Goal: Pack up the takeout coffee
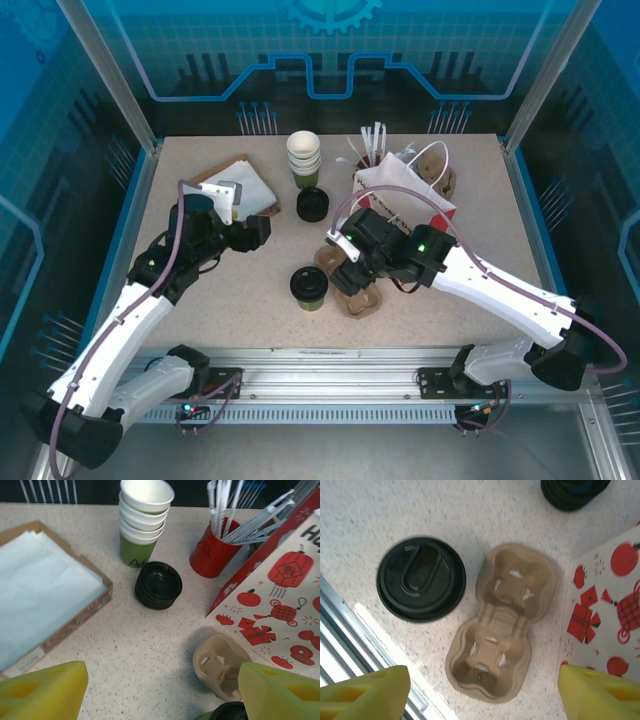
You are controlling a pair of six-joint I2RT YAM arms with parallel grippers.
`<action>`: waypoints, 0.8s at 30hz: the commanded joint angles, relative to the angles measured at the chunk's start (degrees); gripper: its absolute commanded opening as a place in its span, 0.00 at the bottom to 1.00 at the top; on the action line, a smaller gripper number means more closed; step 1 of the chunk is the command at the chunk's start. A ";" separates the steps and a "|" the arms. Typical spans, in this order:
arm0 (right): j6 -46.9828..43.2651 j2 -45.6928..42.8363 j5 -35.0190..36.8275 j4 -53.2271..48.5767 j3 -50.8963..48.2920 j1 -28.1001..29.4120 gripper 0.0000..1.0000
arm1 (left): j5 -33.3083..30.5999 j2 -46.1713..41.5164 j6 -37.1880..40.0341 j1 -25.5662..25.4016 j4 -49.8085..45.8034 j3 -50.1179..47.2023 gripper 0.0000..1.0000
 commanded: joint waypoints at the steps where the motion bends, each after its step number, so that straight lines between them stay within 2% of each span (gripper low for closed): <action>1: 1.37 -1.59 1.90 -0.55 -1.90 0.47 0.79 | 4.65 0.92 -5.02 2.17 -2.86 1.90 0.80; 13: 3.77 2.38 -1.00 1.22 -7.98 -4.47 0.78 | 14.61 7.56 -5.69 2.81 -9.09 8.72 0.81; 17: 5.11 5.33 -0.31 1.38 -8.45 -5.88 0.77 | 15.49 9.06 -4.55 2.81 -11.14 9.96 0.80; 24: 5.47 10.97 -0.93 3.00 -7.62 -6.12 0.73 | 15.82 9.04 -3.70 2.72 -9.00 7.59 0.80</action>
